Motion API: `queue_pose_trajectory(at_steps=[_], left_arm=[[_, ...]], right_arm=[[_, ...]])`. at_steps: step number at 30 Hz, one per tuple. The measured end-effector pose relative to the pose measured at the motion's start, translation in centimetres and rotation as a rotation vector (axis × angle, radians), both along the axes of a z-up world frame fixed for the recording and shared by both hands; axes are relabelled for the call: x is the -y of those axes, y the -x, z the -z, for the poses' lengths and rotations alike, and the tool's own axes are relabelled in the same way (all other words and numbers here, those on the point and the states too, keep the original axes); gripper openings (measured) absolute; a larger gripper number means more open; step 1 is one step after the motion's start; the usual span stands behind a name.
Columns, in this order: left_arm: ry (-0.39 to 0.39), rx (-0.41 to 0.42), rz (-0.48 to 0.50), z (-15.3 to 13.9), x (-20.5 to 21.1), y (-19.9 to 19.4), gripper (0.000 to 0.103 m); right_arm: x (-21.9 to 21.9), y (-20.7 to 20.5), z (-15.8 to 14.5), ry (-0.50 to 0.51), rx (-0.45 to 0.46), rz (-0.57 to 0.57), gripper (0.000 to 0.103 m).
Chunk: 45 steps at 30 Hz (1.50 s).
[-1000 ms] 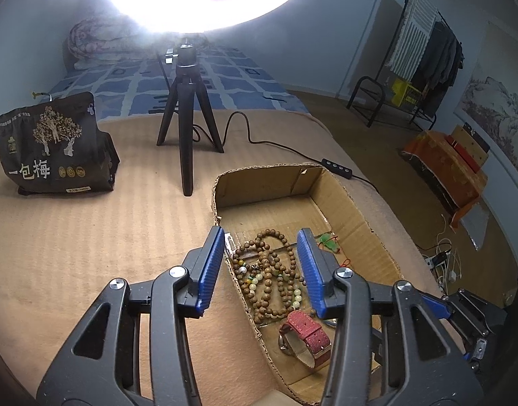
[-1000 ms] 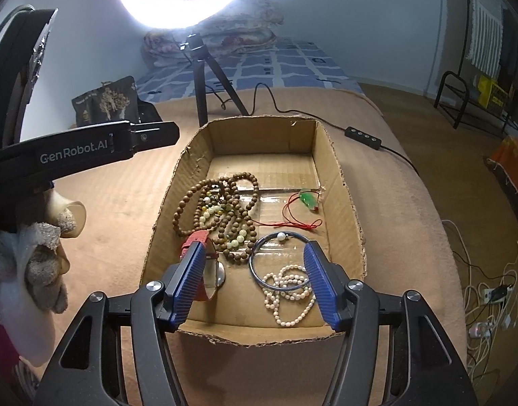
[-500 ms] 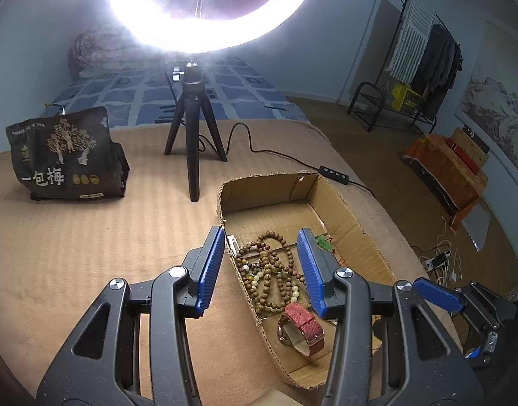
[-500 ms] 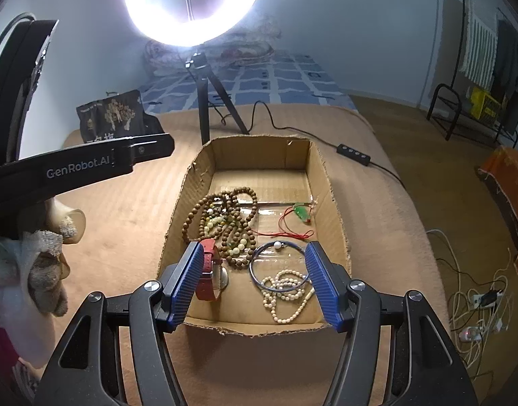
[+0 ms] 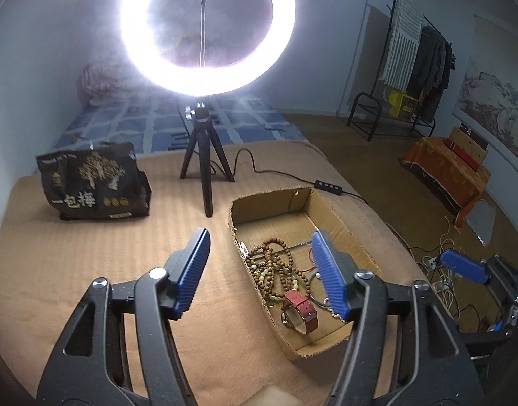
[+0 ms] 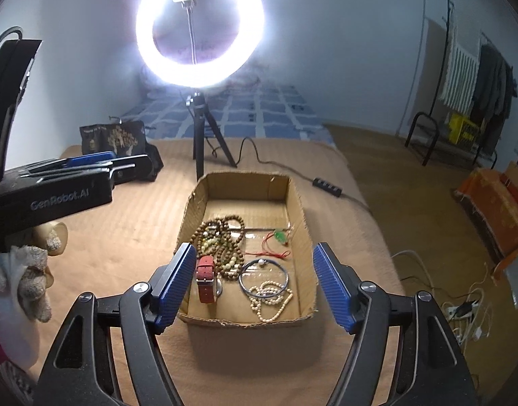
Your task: Organize jewelry
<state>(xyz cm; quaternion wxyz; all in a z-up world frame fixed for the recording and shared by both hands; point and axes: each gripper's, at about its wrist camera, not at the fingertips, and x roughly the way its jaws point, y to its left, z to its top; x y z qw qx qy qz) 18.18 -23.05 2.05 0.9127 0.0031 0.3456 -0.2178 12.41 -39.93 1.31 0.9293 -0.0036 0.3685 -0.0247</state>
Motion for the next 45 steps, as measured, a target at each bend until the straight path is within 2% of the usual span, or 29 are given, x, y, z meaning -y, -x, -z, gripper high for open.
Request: queue_pose_trajectory(at_steps=[4, 12, 17, 23, 34, 36, 39, 45], left_arm=[[-0.001, 0.018, -0.004, -1.5, -0.7, 1.4, 0.065], [-0.029, 0.092, -0.015, -4.2, -2.2, 4.7, 0.086], [-0.058, 0.119, -0.013, -5.2, -3.1, 6.7, 0.087], [-0.086, 0.145, -0.012, -5.4, -4.1, 9.2, 0.096], [-0.107, 0.132, -0.021, -5.5, -5.4, 12.2, 0.096], [-0.123, 0.145, -0.031, -5.4, -5.6, 12.8, 0.103], [-0.145, 0.169, -0.032, -5.1, -5.9, 13.7, 0.103], [-0.147, 0.146, -0.028, -4.5, -6.6, 14.2, 0.103]], right_arm=[[-0.4, 1.3, -1.6, 0.012, 0.038, 0.002, 0.076], [-1.1, 3.5, -4.0, 0.036, 0.092, 0.009, 0.080], [-1.4, 4.7, -5.1, 0.039, 0.122, 0.015, 0.080], [-1.6, 5.7, -5.7, 0.017, 0.147, 0.012, 0.080], [-2.5, 7.3, -6.3, 0.044, 0.198, 0.011, 0.081], [-2.6, 7.5, -6.0, 0.048, 0.197, 0.006, 0.081], [-2.7, 7.7, -5.7, 0.049, 0.188, 0.001, 0.081], [-2.4, 7.6, -5.3, 0.043, 0.174, 0.009, 0.081]])
